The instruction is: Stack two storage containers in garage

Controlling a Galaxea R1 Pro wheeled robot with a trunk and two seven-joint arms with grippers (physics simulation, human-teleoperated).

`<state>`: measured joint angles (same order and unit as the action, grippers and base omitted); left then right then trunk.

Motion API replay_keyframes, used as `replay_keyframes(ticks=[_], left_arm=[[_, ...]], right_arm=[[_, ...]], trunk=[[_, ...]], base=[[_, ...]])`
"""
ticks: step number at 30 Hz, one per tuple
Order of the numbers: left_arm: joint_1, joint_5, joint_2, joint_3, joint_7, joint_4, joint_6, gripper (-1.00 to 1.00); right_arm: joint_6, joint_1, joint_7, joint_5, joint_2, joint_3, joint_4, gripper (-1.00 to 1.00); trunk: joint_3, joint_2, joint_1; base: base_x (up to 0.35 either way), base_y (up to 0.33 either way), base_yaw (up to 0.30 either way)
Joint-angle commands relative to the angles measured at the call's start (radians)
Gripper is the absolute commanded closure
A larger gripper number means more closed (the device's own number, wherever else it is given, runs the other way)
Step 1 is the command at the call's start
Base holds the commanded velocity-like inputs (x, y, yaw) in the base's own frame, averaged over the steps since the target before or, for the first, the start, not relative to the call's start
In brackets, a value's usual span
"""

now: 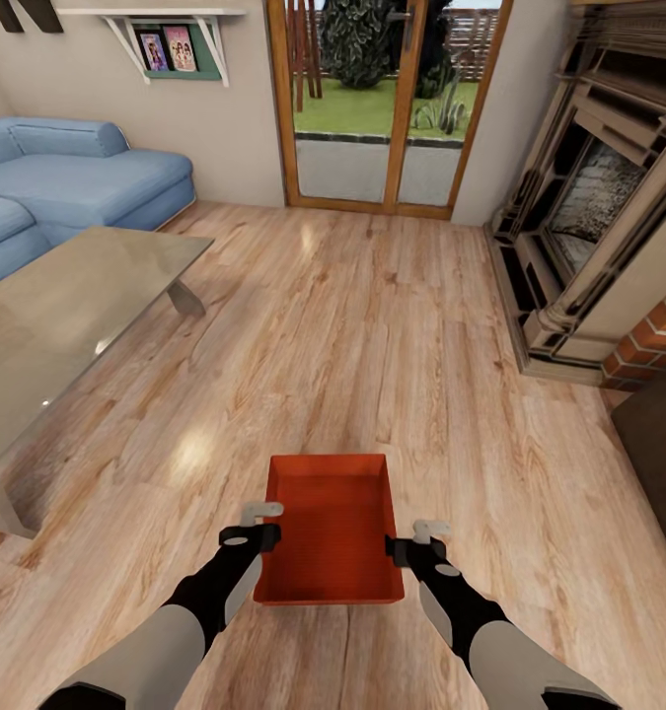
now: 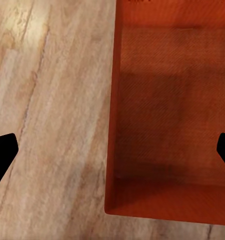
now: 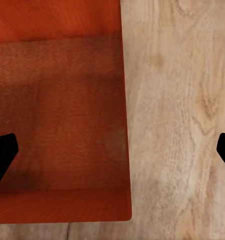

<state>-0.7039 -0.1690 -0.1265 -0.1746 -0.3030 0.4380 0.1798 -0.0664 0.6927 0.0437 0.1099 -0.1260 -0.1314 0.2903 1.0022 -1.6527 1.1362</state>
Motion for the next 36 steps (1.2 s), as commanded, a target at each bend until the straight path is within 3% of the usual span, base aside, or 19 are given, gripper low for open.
replay_keyframes(ticks=[1,36], left_arm=[[0.000,-0.010,0.001,-0.009,-0.008,0.003,0.005,-1.00],[0.000,-0.009,0.007,-0.011,-0.010,0.010,0.001,-1.00]], right_arm=[[-0.003,0.001,0.001,0.011,-0.001,-0.008,0.000,-1.00],[-0.035,0.000,0.013,0.019,-0.004,-0.007,0.008,-1.00]], trunk=[[0.001,0.000,0.000],[0.004,-0.007,0.004]], base=[[0.000,0.000,0.000],[0.000,0.000,0.000]])
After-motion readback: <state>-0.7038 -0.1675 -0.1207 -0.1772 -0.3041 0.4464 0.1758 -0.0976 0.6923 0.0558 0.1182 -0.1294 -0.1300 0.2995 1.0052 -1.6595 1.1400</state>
